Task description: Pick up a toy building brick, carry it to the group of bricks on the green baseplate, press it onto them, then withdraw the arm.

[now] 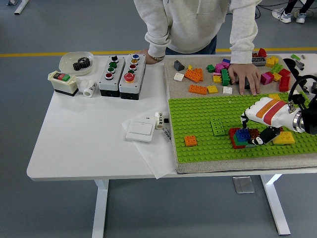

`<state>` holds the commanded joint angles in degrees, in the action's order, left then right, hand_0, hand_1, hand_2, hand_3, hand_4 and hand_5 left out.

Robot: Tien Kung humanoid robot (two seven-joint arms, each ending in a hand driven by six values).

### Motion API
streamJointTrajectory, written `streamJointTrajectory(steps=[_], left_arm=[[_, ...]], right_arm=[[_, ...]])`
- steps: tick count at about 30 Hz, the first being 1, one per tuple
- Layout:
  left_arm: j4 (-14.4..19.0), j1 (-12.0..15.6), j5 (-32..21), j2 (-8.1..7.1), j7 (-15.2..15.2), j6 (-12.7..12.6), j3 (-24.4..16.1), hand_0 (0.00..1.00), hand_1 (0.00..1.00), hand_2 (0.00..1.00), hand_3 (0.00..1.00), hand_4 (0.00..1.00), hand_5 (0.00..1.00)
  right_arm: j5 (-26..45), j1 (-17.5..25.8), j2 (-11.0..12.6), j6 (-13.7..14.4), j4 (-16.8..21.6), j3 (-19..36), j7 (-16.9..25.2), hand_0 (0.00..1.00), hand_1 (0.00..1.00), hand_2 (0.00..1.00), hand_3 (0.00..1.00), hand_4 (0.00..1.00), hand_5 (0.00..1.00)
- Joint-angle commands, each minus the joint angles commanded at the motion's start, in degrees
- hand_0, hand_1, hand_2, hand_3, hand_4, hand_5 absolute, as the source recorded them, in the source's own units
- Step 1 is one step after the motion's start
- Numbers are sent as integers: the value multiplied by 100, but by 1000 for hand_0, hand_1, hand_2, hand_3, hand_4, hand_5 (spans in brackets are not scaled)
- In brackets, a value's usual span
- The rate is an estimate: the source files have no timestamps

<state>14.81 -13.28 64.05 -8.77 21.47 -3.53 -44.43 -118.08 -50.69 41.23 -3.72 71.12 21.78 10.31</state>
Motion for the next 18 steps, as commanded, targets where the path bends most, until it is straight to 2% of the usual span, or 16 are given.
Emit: streamJointTrajectory(steps=[6, 11, 12, 18], left_arm=[[4, -2, 12, -1, 7, 12, 2, 780, 751, 737, 600, 675, 590], [3, -2, -21, -3, 2, 7, 19, 780, 751, 737, 600, 675, 590], [3, -2, -26, -4, 1, 7, 23, 779, 751, 737, 601, 674, 590], [3, 3, -15, -3, 6, 16, 17, 779, 751, 736, 601, 674, 590]], right_arm=[[-12, 38, 25, -79, 105, 253, 31, 456, 576, 657, 596, 887, 402], [-39, 123, 86, -309, 206, 457, 11, 456, 576, 657, 596, 887, 402], [-48, 155, 104, -376, 242, 526, 11, 460, 582, 686, 643, 920, 403], [-91, 218, 153, -574, 320, 629, 1, 473, 581, 693, 667, 939, 407]])
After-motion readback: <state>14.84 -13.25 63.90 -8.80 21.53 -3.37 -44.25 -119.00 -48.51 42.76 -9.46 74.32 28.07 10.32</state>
